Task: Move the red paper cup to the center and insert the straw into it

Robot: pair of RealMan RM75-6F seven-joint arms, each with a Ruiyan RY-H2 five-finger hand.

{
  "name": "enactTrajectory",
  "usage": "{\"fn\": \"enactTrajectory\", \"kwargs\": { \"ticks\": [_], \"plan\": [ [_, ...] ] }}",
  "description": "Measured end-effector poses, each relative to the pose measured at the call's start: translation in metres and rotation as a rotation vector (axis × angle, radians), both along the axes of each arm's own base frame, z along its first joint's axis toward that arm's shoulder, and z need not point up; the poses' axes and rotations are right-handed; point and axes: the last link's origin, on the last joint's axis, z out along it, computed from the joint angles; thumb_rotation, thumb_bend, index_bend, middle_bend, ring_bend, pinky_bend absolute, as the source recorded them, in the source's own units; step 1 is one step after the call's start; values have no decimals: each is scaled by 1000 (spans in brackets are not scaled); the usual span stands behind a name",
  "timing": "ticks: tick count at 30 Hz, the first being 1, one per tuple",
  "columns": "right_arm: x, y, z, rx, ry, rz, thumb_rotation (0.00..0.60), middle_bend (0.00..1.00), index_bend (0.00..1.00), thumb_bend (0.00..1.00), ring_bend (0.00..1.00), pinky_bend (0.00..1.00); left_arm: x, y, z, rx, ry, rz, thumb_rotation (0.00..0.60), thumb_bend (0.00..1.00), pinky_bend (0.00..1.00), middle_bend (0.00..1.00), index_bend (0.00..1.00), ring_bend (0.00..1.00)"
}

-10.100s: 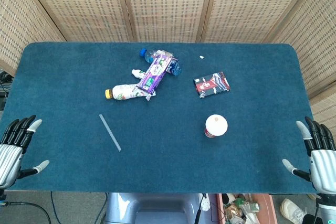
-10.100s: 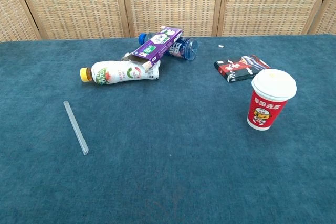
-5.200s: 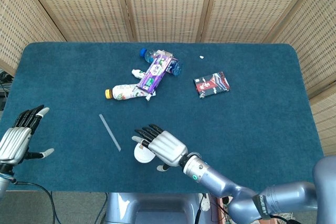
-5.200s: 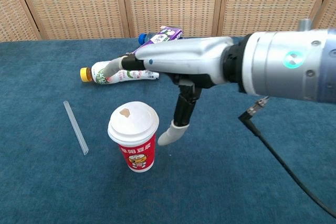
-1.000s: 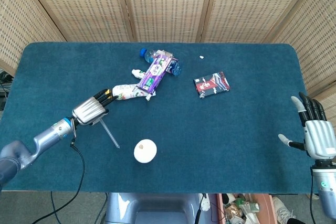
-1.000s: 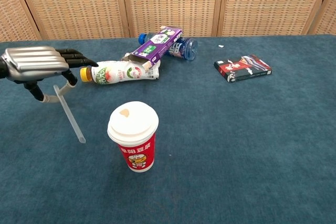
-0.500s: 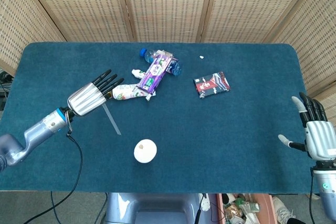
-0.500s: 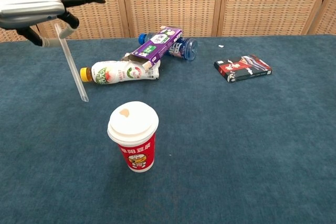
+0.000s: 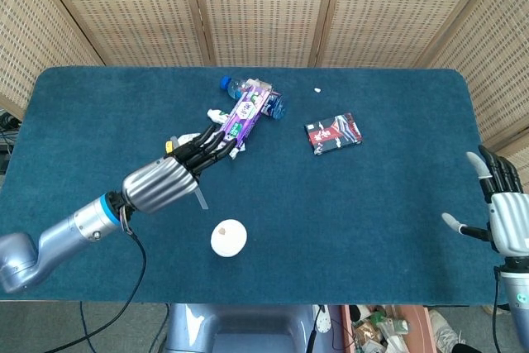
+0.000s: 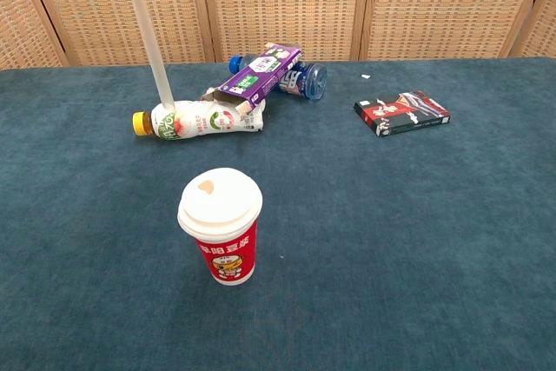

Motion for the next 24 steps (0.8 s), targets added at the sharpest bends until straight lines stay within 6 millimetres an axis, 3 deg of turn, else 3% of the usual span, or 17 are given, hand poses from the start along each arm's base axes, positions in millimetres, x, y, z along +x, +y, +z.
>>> {"fn": "enactTrajectory", "kwargs": {
  "ticks": [8, 24],
  "plan": [
    [-1, 3, 4, -10, -9, 6, 600, 0, 0, 0, 0, 0, 14, -16, -5, 18, 77, -56, 600, 346, 0, 0, 636, 0],
    [-3, 4, 7, -14, -13, -1, 600, 0, 0, 0, 0, 0, 18, -32, -45, -16, 198, -115, 600, 346, 0, 0, 636, 0]
  ]
}}
